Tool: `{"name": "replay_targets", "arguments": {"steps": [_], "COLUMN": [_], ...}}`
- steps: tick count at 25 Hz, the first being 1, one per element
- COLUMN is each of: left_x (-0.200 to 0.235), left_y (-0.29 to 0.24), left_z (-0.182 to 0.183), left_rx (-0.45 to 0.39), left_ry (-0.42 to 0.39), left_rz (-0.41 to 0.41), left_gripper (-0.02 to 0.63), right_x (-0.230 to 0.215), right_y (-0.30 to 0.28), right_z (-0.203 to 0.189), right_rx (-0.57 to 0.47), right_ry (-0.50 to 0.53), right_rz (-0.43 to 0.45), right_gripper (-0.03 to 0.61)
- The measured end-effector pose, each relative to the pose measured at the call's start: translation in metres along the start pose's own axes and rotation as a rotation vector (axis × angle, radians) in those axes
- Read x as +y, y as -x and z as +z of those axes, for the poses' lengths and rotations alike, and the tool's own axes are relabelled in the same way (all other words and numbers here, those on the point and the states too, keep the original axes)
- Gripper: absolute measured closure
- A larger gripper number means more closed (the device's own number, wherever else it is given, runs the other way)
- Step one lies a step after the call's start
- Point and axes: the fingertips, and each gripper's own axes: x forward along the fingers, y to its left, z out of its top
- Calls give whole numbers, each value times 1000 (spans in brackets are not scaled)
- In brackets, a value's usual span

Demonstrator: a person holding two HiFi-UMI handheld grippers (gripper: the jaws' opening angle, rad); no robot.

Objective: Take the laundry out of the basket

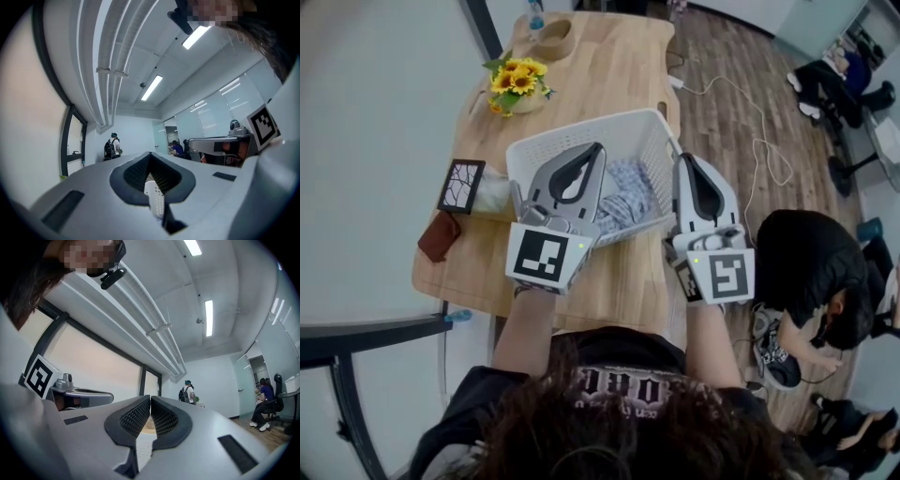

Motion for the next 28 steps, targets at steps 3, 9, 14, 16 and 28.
{"name": "replay_targets", "arguments": {"steps": [3,9,14,16,28], "left_x": [4,7,4,3,-22], "left_y": [-7,-21,-31,-36,-56], "left_z": [-4,-10,-26,-35,-82], "left_rx": [7,10,53,68,186], "left_ry": [5,9,-2,11,-7], "left_rz": [-26,-74,-157,-207,-575], "left_gripper": [614,614,614,604,390], "right_x": [-2,-7,-7,-8,-27], "right_y": [-5,-14,-19,-21,-30], "right_z": [-3,-8,-12,-15,-17], "right_rx": [3,12,16,18,28], "right_ry": [2,2,5,4,31], "right_rz": [-19,-51,-59,-64,-97], "right_gripper": [551,551,551,551,551]}}
